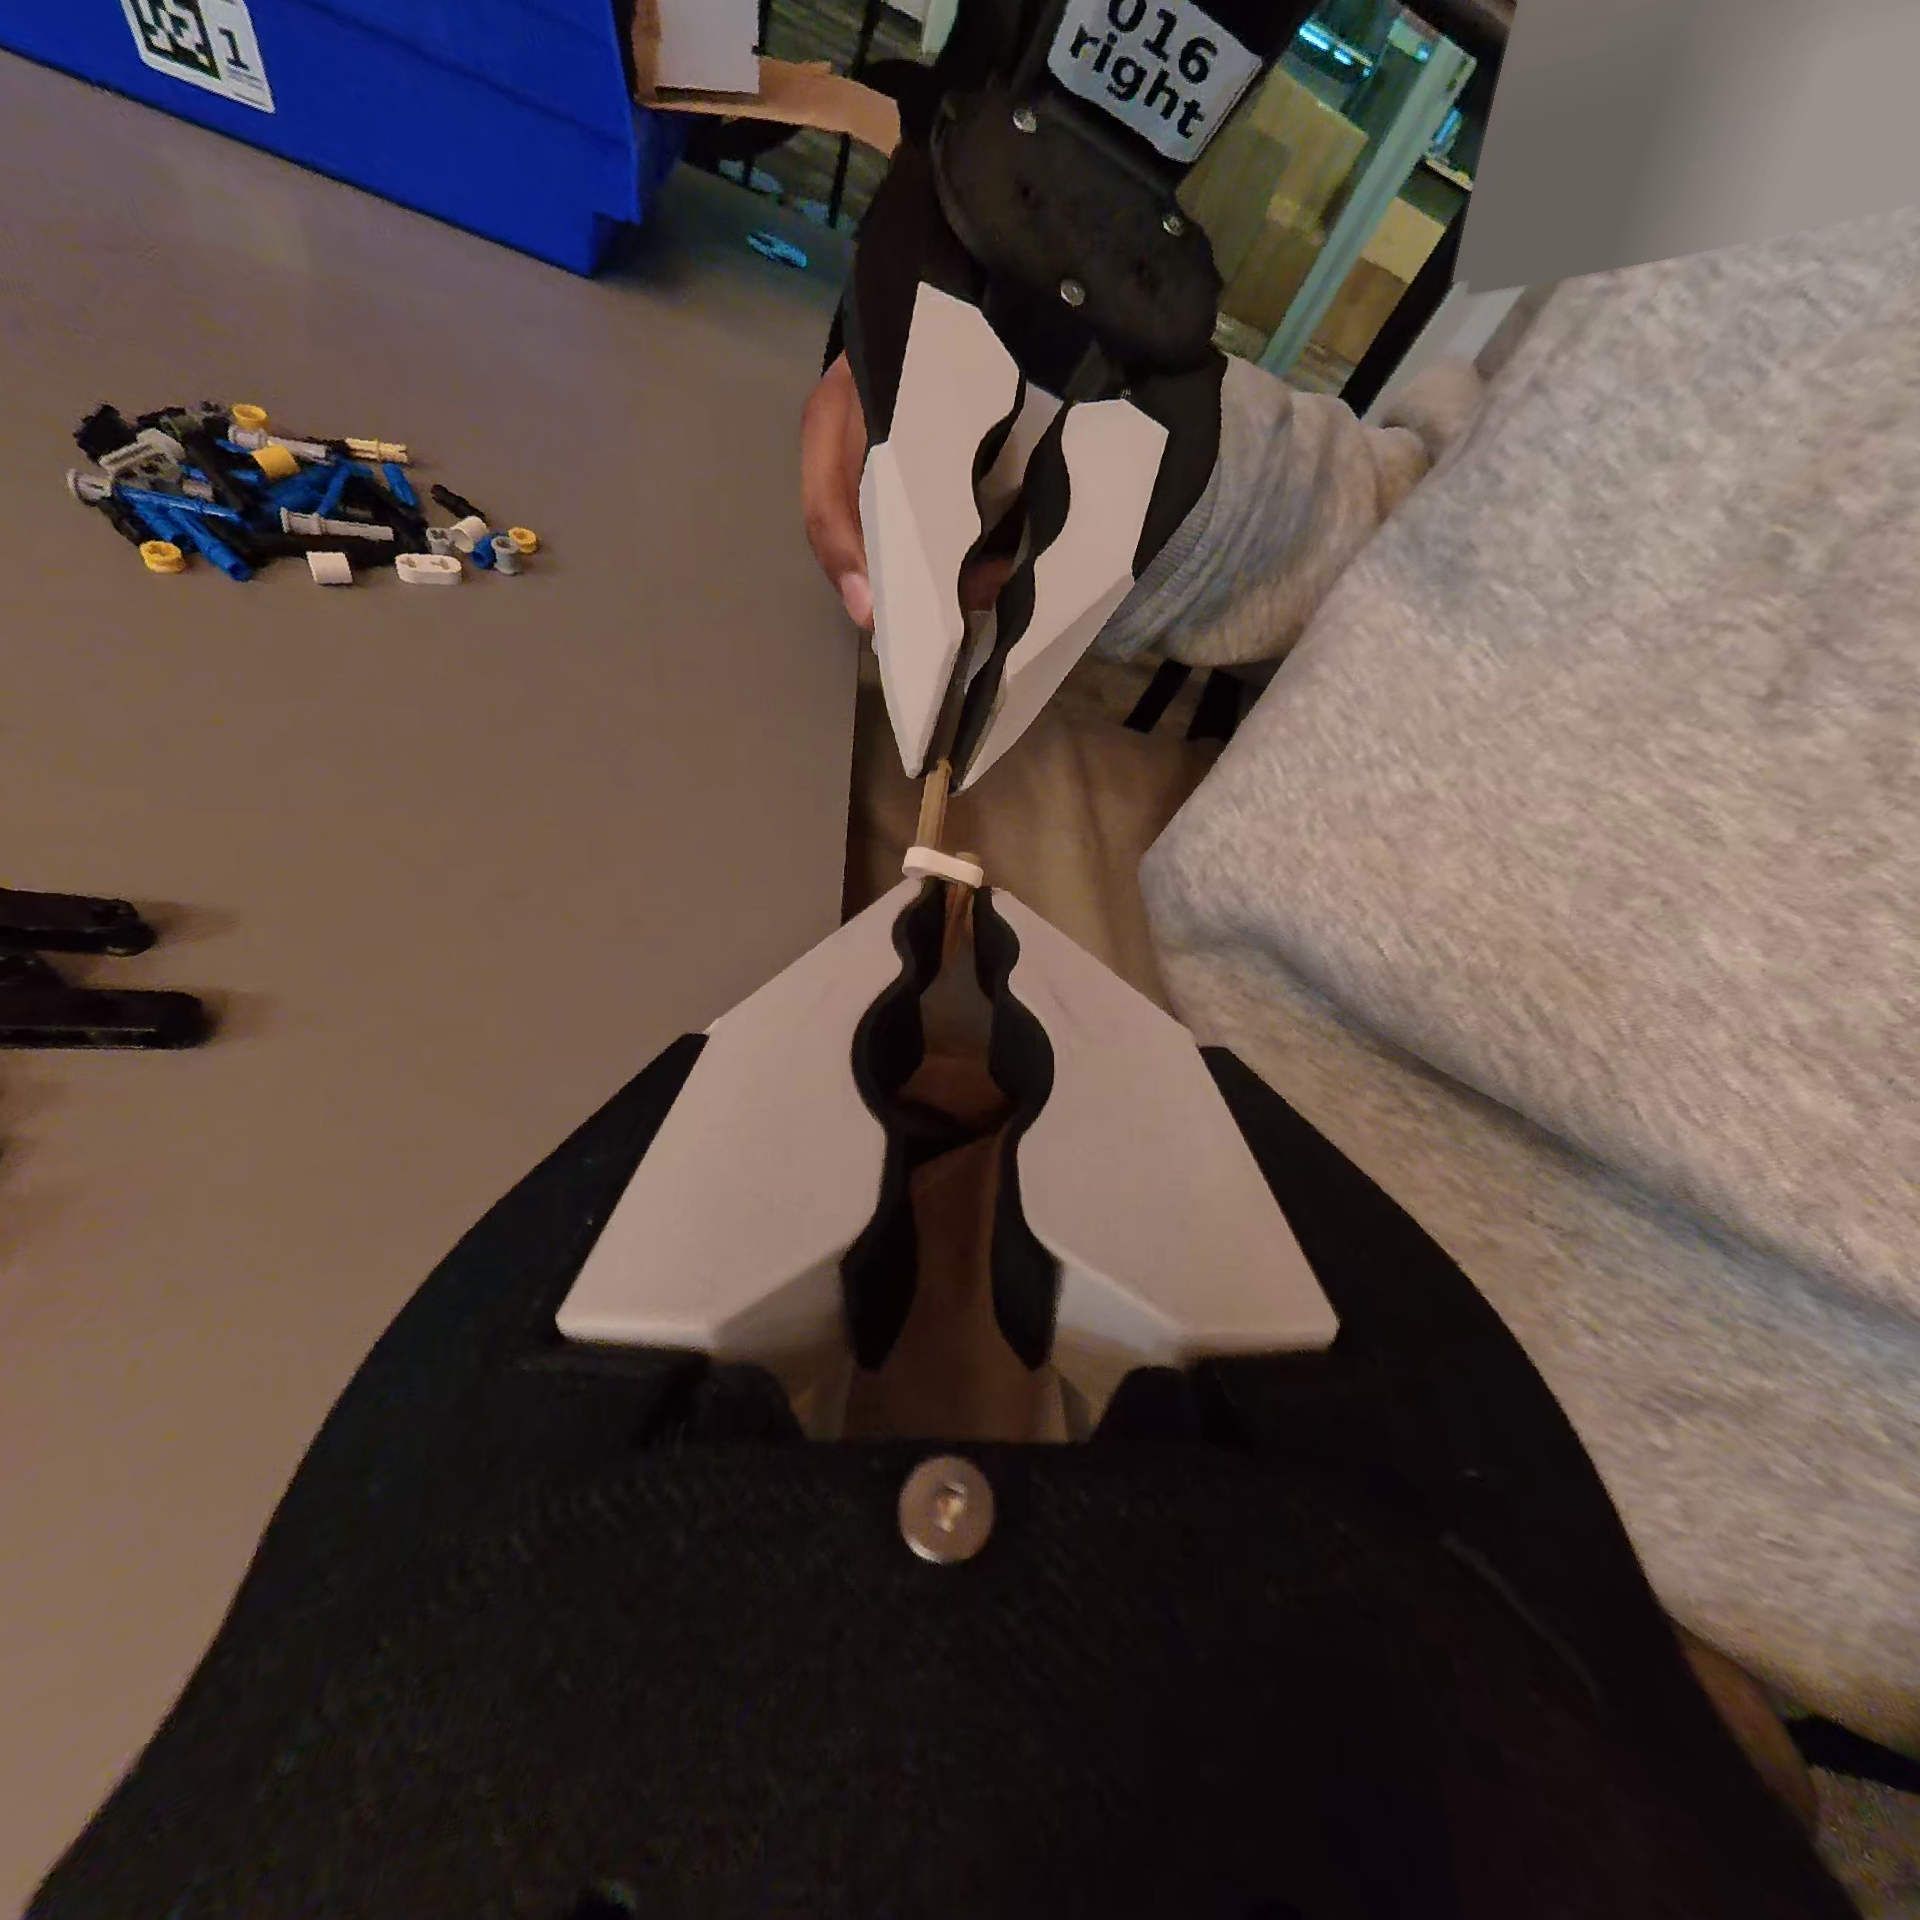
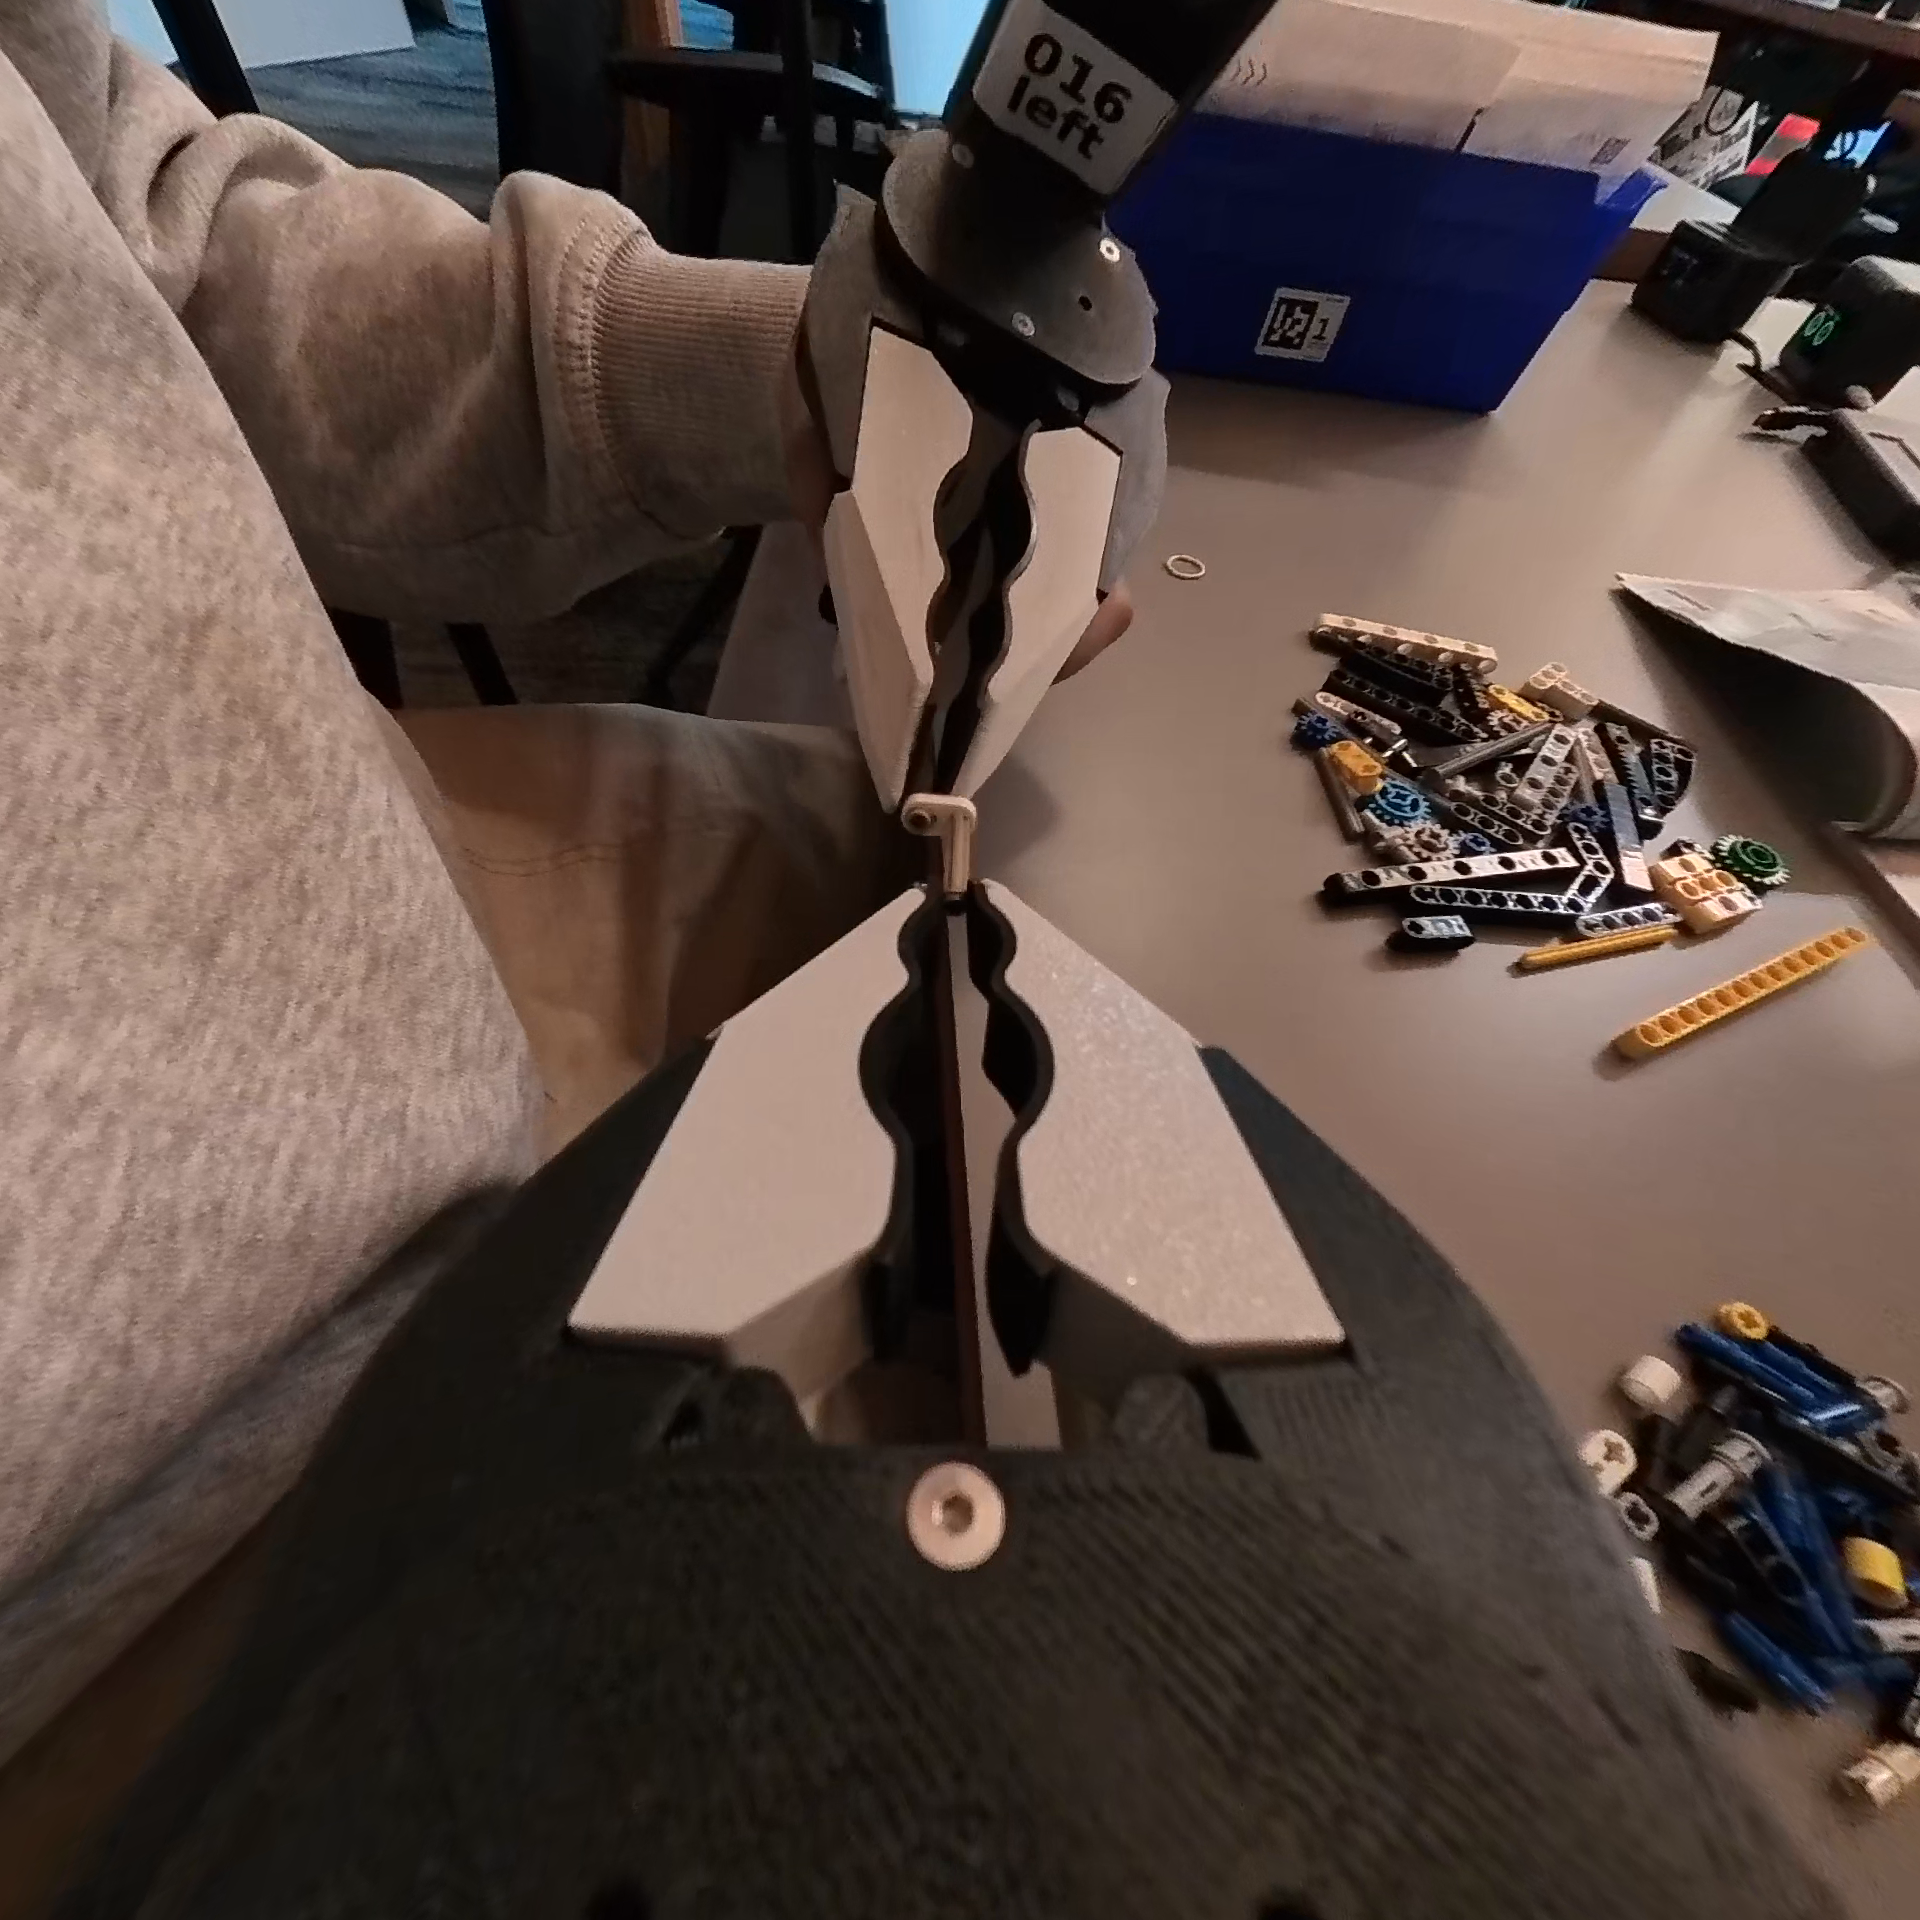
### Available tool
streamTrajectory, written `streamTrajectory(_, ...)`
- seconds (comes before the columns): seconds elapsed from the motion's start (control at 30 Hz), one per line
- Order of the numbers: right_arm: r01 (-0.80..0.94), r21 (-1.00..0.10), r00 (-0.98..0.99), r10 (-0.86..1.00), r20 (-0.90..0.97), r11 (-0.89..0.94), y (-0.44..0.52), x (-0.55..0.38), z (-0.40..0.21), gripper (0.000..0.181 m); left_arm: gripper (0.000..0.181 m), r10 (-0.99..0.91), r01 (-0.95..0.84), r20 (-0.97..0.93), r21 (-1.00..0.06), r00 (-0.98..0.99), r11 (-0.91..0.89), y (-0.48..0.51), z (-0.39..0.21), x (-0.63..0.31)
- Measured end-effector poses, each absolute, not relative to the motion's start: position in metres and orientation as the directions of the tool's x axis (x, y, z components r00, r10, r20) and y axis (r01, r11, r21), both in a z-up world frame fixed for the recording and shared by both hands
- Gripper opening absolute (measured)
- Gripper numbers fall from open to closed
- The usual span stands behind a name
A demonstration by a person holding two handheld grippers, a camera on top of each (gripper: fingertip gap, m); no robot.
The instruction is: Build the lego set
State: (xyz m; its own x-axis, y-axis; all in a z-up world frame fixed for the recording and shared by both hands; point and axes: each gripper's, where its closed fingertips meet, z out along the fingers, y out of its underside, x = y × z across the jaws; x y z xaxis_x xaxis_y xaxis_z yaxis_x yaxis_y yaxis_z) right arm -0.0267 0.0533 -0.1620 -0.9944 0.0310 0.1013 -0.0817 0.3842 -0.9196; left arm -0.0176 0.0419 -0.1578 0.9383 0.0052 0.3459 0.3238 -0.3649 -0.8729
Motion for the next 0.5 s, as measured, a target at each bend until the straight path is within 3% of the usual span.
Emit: streamTrajectory(0.5, -0.074, -0.906, -0.995, 0.027, 0.094, 0.417, 0.056, -0.025, -0.167, 0.003, 0.0, 0.03, 0.33, 0.348, -0.853, 0.937, -0.404, 0.043, -0.169, -0.019)
